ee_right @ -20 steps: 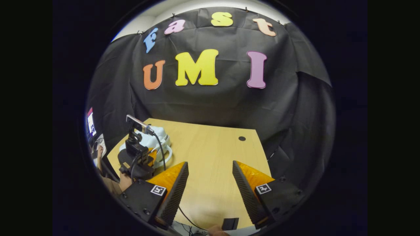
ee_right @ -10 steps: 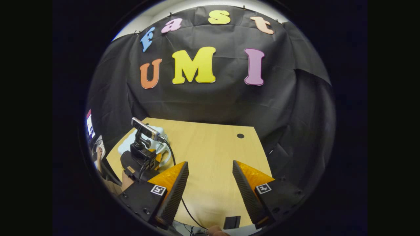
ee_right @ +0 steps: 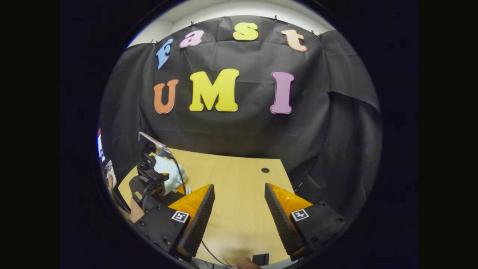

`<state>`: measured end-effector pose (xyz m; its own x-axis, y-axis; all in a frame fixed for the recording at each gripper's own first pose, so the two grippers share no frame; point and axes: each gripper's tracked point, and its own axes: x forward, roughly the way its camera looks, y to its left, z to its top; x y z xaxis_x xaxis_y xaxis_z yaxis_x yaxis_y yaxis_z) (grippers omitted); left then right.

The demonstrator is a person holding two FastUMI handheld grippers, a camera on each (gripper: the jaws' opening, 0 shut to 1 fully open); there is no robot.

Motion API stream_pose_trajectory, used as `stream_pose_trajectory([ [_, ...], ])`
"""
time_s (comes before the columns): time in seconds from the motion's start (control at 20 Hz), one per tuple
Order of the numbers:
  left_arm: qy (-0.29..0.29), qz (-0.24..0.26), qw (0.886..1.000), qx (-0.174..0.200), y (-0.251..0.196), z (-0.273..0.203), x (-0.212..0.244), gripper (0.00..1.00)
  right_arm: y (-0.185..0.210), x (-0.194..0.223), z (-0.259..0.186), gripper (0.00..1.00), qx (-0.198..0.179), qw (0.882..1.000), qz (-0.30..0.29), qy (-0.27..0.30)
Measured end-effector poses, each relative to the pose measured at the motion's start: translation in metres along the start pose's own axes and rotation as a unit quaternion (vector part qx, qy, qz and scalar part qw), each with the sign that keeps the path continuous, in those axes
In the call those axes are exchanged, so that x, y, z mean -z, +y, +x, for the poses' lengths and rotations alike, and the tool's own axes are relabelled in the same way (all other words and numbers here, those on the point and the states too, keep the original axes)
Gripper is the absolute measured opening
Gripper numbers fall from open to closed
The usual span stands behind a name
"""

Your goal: First open the suitcase, pack the skin care products into it, and then close the suitcase.

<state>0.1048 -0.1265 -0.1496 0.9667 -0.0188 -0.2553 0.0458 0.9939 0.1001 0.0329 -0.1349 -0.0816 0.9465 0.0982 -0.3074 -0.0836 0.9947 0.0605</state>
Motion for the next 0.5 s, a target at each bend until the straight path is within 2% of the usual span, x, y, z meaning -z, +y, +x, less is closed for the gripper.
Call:
stream_pose_trajectory([
  [0.2,-0.006,-0.037,0.999,-0.013,0.042,-0.036,-0.039,0.99,0.017,-0.033,0.001,0.8,0.013,0.999,0.018,-0.037],
  [0.35,-0.006,-0.07,0.997,-0.024,0.078,-0.071,-0.052,0.99,0.043,-0.044,0.0,0.81,0.013,0.998,0.024,-0.05],
  [0.5,-0.019,-0.077,0.996,-0.044,0.119,-0.108,-0.064,0.99,0.072,-0.048,-0.006,0.81,0.014,0.998,0.024,-0.061],
])
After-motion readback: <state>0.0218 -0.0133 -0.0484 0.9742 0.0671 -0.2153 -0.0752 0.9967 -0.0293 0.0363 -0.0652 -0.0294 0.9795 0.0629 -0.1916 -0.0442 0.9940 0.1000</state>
